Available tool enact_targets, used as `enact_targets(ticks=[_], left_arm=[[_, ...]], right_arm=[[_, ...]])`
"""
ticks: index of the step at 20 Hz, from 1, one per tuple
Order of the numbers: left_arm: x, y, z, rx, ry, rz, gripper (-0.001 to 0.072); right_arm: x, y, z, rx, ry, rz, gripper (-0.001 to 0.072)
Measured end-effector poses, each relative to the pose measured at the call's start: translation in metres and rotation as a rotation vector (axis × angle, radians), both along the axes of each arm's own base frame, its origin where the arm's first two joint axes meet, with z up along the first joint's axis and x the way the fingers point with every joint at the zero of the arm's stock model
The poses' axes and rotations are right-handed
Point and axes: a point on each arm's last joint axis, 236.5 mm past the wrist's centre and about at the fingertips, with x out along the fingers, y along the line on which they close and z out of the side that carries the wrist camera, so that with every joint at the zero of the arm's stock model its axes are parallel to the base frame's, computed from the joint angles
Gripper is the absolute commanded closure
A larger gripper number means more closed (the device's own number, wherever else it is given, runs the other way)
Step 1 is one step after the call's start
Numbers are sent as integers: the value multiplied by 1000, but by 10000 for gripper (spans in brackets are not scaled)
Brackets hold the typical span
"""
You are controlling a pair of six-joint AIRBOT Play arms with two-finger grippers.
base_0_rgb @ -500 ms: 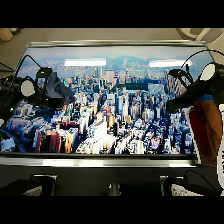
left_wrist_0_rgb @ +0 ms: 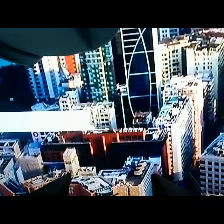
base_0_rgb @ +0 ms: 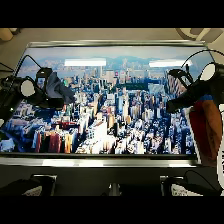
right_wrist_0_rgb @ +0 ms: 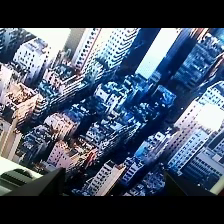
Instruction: Fold the shirts.
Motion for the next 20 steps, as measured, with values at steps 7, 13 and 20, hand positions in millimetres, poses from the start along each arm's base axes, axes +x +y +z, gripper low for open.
enact_targets(ticks=[7,13,20], left_arm=[[9,-6,2,-25,-38,3,100],[85,3,5,-80,-213,84,83],[132,62,-91,-70,75,287,611]], right_arm=[[16,-1,2,-4,-68,-10,83],[53,-5,9,-14,-225,-30,83],[63,-1,13,-6,-274,7,124]])
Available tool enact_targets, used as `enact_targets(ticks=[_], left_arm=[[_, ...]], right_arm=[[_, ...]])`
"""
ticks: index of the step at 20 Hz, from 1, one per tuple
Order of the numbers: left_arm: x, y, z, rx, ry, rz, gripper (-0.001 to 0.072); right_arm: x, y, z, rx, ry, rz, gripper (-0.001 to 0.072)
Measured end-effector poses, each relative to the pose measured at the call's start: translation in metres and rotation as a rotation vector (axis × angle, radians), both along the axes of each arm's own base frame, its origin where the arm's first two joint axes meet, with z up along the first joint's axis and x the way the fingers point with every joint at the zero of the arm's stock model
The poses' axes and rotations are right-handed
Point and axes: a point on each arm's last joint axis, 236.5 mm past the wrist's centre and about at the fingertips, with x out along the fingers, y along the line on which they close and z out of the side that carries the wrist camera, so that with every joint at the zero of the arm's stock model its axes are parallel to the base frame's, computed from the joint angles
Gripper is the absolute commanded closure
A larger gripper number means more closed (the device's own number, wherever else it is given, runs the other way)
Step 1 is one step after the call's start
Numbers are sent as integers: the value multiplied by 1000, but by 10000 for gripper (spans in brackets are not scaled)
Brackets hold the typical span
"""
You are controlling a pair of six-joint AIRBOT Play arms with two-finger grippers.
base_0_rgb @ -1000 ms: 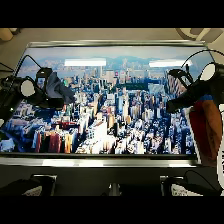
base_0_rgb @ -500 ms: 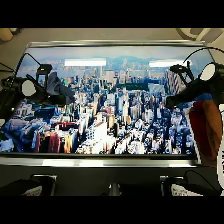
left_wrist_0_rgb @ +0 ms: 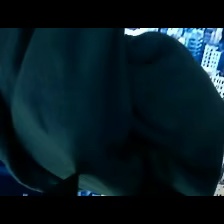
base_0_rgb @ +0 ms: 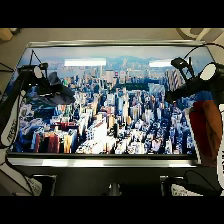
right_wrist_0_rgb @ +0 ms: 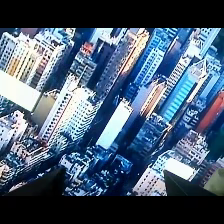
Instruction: Fold the shirts.
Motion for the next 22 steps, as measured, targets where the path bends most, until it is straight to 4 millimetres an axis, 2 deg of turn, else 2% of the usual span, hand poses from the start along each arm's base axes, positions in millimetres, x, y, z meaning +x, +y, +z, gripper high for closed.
enact_targets(ticks=[1,3,4,5,6,7,9,10,12,14,15,16,17,18,20,22], left_arm=[[0,1,-8,-7,24,7,678],[4,1,-7,-19,27,7,684],[11,-2,7,-19,-7,-16,684],[19,-6,31,-10,-64,-55,684],[28,-19,68,-9,-152,-111,684],[34,-36,115,-7,-261,-176,684],[26,-76,217,2,-494,-298,684],[10,-103,276,-11,-634,-365,684],[-42,-153,369,-69,-852,-474,684],[-99,-187,425,-149,-984,-543,685],[-123,-199,442,-184,-1027,-569,685],[-141,-209,450,-211,-1047,-590,685],[-153,-217,449,-222,-1044,-604,684],[-157,-223,439,-221,-1022,-610,684],[-157,-241,393,-223,-915,-616,684],[-155,-265,319,-206,-759,-629,684]], right_arm=[[0,0,0,0,-2,4,269],[1,2,7,2,-18,18,288],[0,2,16,-2,-37,30,286],[2,3,32,-9,-79,44,285],[5,2,53,-18,-139,53,285],[8,2,79,-29,-213,56,285],[7,0,140,-52,-382,56,286],[3,0,175,-61,-477,50,285],[-15,1,233,-71,-628,36,285],[-40,2,278,-81,-742,28,285],[-53,2,295,-85,-784,25,285],[-65,2,304,-90,-806,22,285],[-75,2,310,-93,-816,20,285],[-83,3,312,-91,-810,20,285],[-94,4,294,-81,-723,20,285],[-99,4,256,-65,-565,18,283]])
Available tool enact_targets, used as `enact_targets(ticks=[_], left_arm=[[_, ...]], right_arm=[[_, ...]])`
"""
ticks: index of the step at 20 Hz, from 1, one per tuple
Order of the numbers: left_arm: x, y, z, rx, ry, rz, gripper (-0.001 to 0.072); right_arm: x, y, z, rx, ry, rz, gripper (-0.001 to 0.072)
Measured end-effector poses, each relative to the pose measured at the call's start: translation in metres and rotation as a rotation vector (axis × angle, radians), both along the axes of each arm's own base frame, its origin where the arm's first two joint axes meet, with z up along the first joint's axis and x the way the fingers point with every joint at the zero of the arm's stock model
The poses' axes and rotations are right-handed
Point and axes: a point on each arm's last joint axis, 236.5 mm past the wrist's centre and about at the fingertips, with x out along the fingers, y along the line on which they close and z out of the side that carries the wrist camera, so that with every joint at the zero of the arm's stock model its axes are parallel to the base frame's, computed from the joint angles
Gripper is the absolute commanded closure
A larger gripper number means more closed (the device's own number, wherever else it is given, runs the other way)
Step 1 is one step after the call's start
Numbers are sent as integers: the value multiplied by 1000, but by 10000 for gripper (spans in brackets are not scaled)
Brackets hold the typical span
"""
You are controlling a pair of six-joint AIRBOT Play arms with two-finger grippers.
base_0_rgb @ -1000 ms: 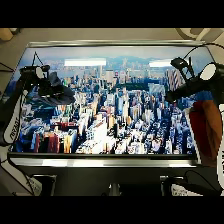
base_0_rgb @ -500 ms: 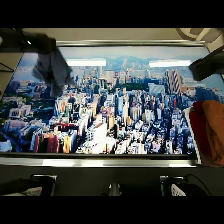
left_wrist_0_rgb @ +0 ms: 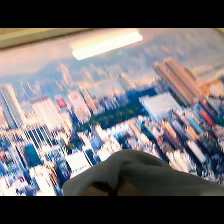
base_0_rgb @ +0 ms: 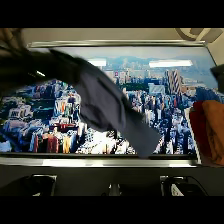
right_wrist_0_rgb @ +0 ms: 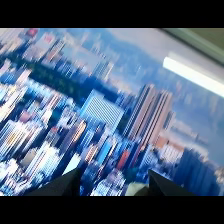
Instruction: Fold the shirts.
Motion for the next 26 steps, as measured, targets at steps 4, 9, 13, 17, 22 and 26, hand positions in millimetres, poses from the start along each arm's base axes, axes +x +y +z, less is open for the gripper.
enact_targets(ticks=[4,9,13,17,22,26], left_arm=[[-6,-34,-181,105,294,40,551],[-19,-35,-273,110,533,93,-13],[8,30,-248,219,545,124,-13],[-14,108,-274,313,740,178,-13],[-63,100,-336,158,960,165,84],[-76,72,-364,28,1015,172,90]], right_arm=[[3,2,-105,34,336,7,55],[-13,40,-232,173,695,136,43],[-43,60,-276,255,854,202,42],[-78,72,-314,304,981,248,42],[-110,87,-343,375,1070,283,43],[-126,91,-361,401,1105,274,43]])
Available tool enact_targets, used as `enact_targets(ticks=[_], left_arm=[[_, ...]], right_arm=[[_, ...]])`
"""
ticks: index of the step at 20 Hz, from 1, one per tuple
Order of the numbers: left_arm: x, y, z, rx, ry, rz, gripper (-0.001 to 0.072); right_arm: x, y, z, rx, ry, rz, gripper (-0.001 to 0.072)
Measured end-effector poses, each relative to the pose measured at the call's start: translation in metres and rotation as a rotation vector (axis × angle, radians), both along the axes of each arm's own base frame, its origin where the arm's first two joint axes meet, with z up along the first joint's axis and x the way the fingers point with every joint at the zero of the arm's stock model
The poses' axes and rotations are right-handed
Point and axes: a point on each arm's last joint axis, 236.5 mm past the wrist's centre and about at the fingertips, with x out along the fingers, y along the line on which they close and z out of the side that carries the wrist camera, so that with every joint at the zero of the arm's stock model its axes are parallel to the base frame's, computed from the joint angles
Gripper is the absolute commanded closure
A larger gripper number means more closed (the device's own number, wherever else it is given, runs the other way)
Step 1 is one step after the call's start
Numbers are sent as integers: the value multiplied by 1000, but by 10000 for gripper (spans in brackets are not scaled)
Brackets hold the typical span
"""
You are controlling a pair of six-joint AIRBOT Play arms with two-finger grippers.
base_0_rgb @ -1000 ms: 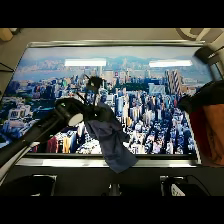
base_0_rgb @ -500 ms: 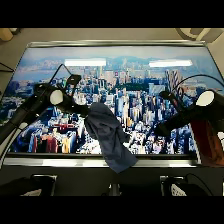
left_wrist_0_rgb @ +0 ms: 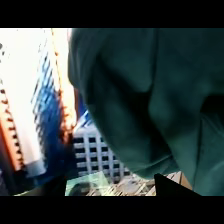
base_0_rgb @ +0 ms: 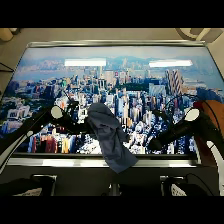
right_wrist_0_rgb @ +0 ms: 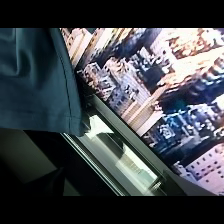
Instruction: Fold the shirts.
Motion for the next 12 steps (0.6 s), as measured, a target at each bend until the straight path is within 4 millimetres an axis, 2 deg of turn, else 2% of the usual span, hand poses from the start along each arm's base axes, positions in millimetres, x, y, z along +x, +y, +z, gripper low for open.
enact_targets(ticks=[1,3,4,5,6,9,12], left_arm=[[-3,-7,-4,-17,9,7,116],[-5,-19,-11,-44,16,19,459],[-6,-24,-14,-49,16,21,531],[-5,-25,-16,-51,11,23,650],[-3,-27,-17,-57,4,33,683],[0,-29,-17,-64,-5,46,684],[5,-27,-11,-68,-35,48,684]], right_arm=[[-3,1,-4,3,8,-4,43],[-9,3,-10,9,24,-14,43],[-11,4,-14,12,28,-22,43],[-16,7,-18,15,37,-23,43],[-21,11,-22,17,46,-14,42],[-34,30,-35,21,47,32,36],[-37,56,-44,50,47,37,43]])
